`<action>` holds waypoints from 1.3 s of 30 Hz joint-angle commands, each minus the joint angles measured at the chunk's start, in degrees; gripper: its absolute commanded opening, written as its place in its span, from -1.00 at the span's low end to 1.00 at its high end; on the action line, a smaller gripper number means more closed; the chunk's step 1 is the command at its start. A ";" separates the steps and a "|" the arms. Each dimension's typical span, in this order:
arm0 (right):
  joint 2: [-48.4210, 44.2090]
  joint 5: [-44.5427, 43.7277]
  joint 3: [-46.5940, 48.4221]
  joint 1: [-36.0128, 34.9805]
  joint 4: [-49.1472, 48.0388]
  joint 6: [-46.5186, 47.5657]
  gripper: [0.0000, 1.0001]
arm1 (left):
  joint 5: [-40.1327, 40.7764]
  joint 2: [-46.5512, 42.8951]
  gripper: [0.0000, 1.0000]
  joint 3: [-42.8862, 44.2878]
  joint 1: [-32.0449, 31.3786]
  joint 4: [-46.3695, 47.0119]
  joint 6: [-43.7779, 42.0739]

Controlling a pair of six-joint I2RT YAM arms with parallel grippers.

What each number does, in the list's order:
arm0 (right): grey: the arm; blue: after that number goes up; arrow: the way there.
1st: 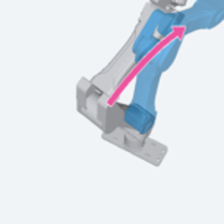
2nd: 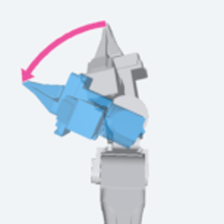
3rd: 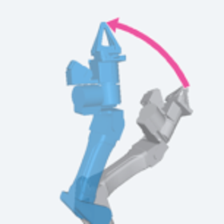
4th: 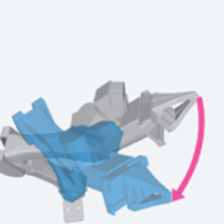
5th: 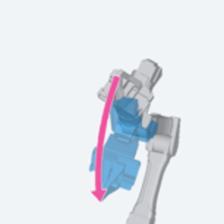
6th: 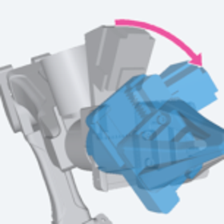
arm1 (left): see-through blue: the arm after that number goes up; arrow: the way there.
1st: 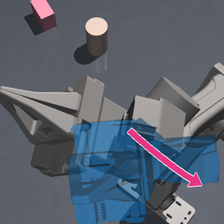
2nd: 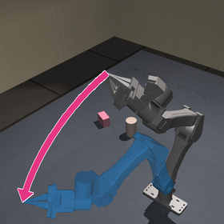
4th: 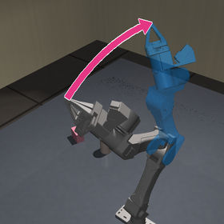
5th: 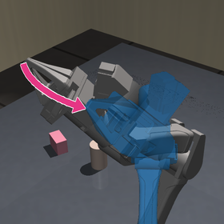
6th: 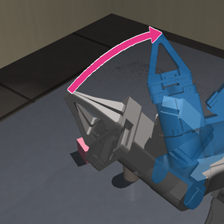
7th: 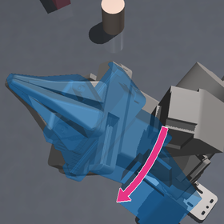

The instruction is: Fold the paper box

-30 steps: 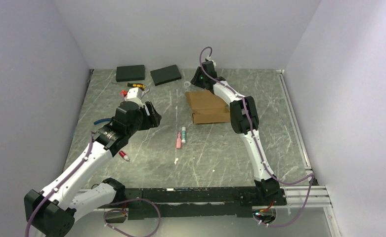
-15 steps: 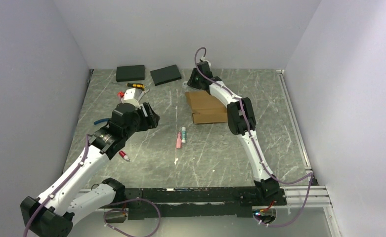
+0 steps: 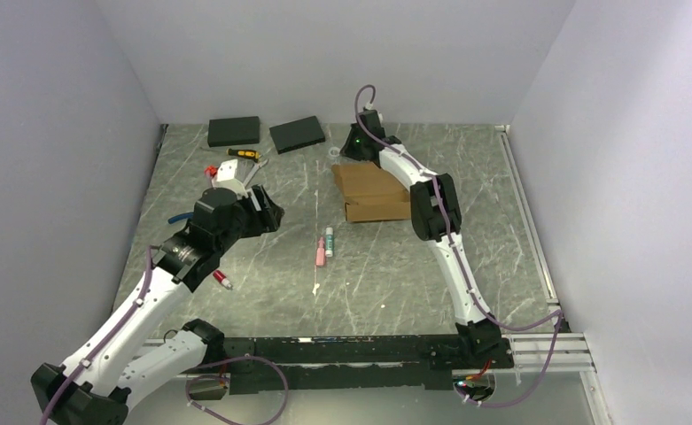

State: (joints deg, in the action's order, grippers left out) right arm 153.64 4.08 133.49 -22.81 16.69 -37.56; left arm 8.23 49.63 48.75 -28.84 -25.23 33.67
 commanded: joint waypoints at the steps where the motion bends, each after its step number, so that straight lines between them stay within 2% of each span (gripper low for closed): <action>1: -2.67 -0.45 -3.44 3.96 7.39 0.45 -0.70 | 0.01 -1.59 0.42 0.21 0.19 0.01 0.25; 12: -5.86 1.27 -8.12 14.06 9.85 3.72 -0.71 | -2.84 -0.66 0.42 0.12 0.23 1.55 1.68; 17: -8.04 2.41 -11.47 18.92 11.91 8.40 -0.71 | -3.80 0.04 0.42 0.05 0.19 2.69 2.12; 23: -12.11 2.15 -15.32 23.20 15.20 18.16 -0.68 | -5.86 0.65 0.42 -0.65 0.19 4.77 2.92; 30: -12.16 2.42 -14.84 27.60 24.02 30.80 -0.58 | -7.36 -0.41 0.42 -2.07 0.20 6.09 3.41; 36: -15.50 4.38 -21.55 29.65 19.72 32.90 -0.44 | -7.70 -1.50 0.43 -3.22 0.19 6.47 3.71; 39: -15.43 6.50 -20.89 29.74 19.17 32.88 -0.35 | -7.70 -2.25 0.43 -3.09 0.21 5.59 3.53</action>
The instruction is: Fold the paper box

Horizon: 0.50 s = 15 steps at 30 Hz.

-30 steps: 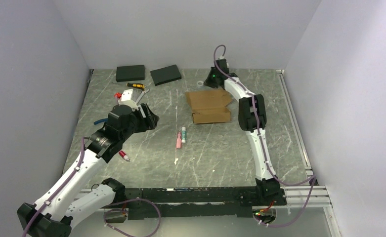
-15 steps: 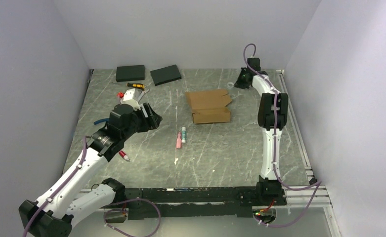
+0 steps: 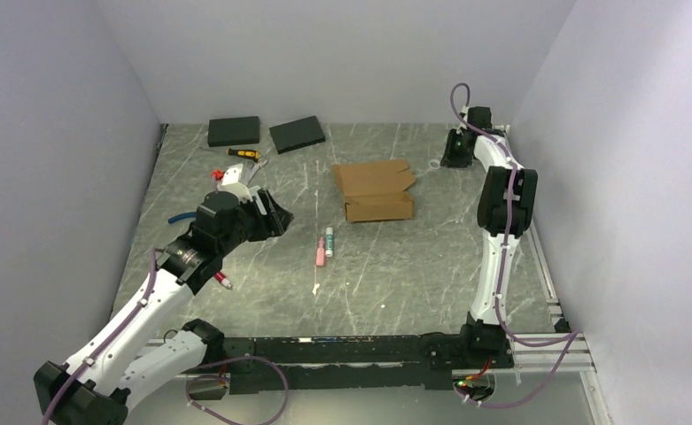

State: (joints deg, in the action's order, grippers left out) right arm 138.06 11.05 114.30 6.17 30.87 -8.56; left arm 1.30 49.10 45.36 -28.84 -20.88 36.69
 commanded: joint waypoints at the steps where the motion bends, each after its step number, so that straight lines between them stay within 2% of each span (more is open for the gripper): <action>1: 0.56 1.37 -0.72 0.92 5.37 3.42 -0.31 | -0.77 -2.13 0.43 0.33 0.19 0.89 0.35; 7: 2.18 11.49 2.09 2.46 5.10 -2.40 -0.23 | -0.14 -4.58 0.43 0.44 0.20 -1.46 -0.04; 15: 4.11 5.54 4.20 1.05 6.74 0.82 -0.22 | -0.29 -5.18 0.44 -0.55 0.20 -1.08 0.09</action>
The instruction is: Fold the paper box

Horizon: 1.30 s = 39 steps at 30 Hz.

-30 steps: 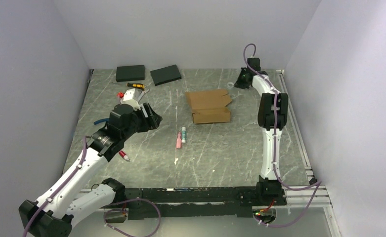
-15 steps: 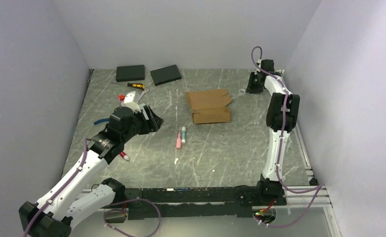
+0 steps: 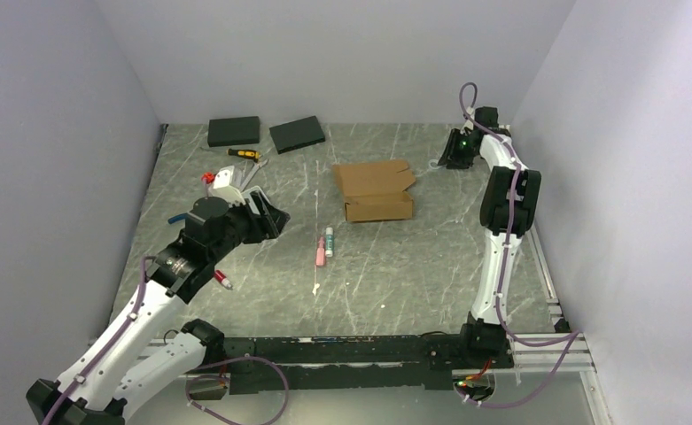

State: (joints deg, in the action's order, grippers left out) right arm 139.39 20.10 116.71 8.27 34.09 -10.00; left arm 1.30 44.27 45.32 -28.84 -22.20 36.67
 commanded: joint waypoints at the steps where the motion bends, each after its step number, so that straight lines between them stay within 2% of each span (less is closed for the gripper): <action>1: 2.89 -4.50 1.60 -1.47 3.73 3.01 -0.22 | -0.37 -0.33 0.44 -0.62 0.23 0.32 0.20; 9: 3.25 -10.52 -0.21 -3.82 3.87 5.60 -0.23 | -0.42 -0.68 0.44 -0.79 0.19 0.31 0.34; 15: 4.39 -21.12 0.30 -7.40 6.08 11.36 -0.27 | -0.05 -1.81 0.44 -0.49 0.15 -0.99 0.29; 19: 2.40 -25.46 -4.08 -9.43 4.24 15.12 -0.35 | 0.06 -2.86 0.44 -0.84 0.19 -1.36 0.36; 22: 0.99 -23.94 -6.34 -9.77 3.62 16.22 -0.48 | -0.17 -2.80 0.44 -0.77 0.19 -1.35 0.41; 28: -0.84 -20.76 -6.40 -8.64 4.07 15.65 -0.97 | -0.26 -4.06 0.44 -0.48 0.19 -2.24 0.43; 39: -13.30 -9.56 -12.64 -4.77 -3.90 12.96 -1.00 | -0.69 -5.87 0.44 -1.17 0.20 -2.61 1.04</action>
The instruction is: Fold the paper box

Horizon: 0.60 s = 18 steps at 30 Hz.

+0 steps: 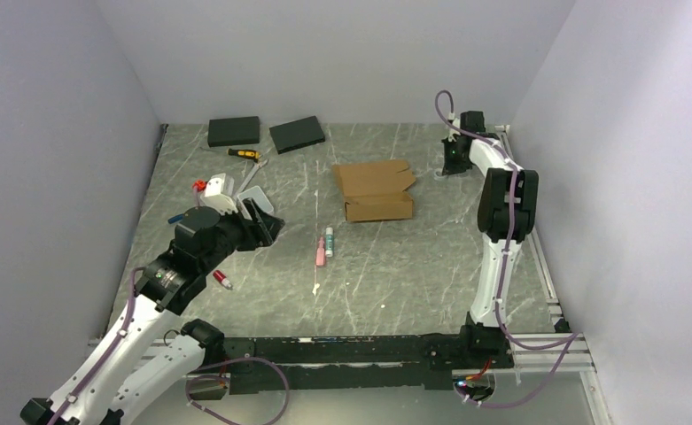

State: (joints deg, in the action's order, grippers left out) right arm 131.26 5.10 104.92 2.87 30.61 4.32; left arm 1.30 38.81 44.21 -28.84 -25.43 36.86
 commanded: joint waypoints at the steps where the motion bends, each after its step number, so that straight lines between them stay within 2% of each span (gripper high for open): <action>1: -5.76 6.21 -1.27 0.64 -0.73 -1.55 -1.00 | -0.76 -0.40 0.44 -0.16 0.21 0.77 0.99; 12: -10.45 15.00 -4.79 0.47 -0.90 -3.89 -1.00 | -0.77 -0.73 0.44 -0.86 0.19 1.38 1.39; 18: -10.25 11.90 -4.16 0.29 0.10 -2.32 -0.97 | -0.77 -0.41 0.44 -0.95 0.18 1.75 1.56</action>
State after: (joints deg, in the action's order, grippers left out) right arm 123.76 17.23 100.25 3.11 30.72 1.06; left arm 1.28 38.76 43.29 -28.84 -25.12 37.36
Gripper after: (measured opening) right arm 0.009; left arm 0.718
